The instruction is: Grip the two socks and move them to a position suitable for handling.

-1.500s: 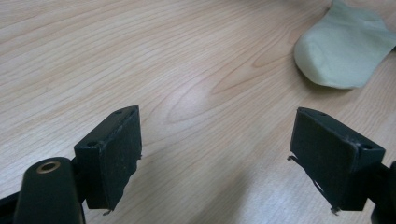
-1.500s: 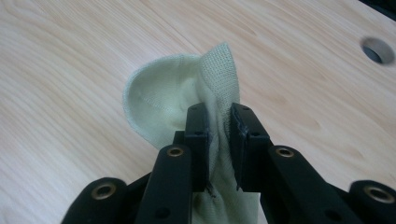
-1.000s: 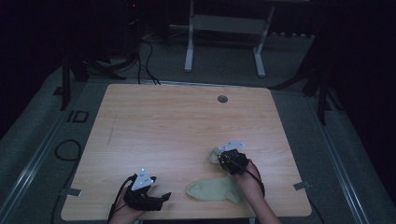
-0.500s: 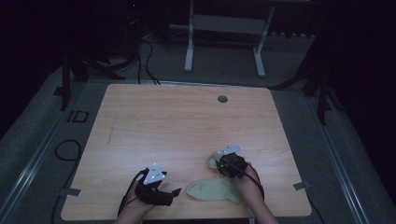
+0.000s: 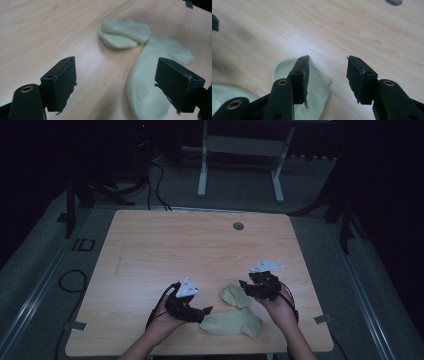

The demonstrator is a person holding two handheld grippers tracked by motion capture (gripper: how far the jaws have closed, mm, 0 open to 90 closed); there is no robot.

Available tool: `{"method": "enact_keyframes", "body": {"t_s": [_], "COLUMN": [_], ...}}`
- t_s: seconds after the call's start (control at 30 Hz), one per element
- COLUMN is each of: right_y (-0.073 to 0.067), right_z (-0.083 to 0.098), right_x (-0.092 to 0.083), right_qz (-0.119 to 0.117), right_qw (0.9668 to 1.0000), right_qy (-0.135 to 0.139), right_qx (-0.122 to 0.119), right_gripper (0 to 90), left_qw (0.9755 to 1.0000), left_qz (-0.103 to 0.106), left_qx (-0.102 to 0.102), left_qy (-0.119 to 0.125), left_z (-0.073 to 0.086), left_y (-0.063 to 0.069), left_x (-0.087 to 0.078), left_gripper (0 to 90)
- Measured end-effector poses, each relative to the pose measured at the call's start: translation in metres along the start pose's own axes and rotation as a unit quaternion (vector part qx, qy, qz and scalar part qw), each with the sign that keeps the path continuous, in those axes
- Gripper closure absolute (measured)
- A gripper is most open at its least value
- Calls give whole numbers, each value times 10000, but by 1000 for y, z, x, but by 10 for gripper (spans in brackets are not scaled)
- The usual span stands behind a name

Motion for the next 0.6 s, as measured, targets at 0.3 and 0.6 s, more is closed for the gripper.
{"method": "enact_keyframes", "body": {"t_s": [0.3,0.6], "right_y": [1,-7], "right_z": [1,28], "right_x": [13,47], "right_qz": [-284,-545], "right_qw": [9995,9965], "right_qy": [-65,-553], "right_qx": [76,-317], "right_gripper": [553,607], "left_qw": [9993,9958], "left_qz": [190,133], "left_qx": [-282,-399], "left_qy": [-156,-810], "left_z": [-34,-26], "left_y": [-5,-5], "left_x": [35,81], "left_gripper": [245,463]}}
Point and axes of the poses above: each handheld gripper's, and its own axes: x roughly forward along the jaws, z roughly out of its underside, y roughly to its right, the point moved 10 cm from there along x, roughly forward along the jaws, and after that the axes turned 3 degrees about -y, right-handed, at the moved point
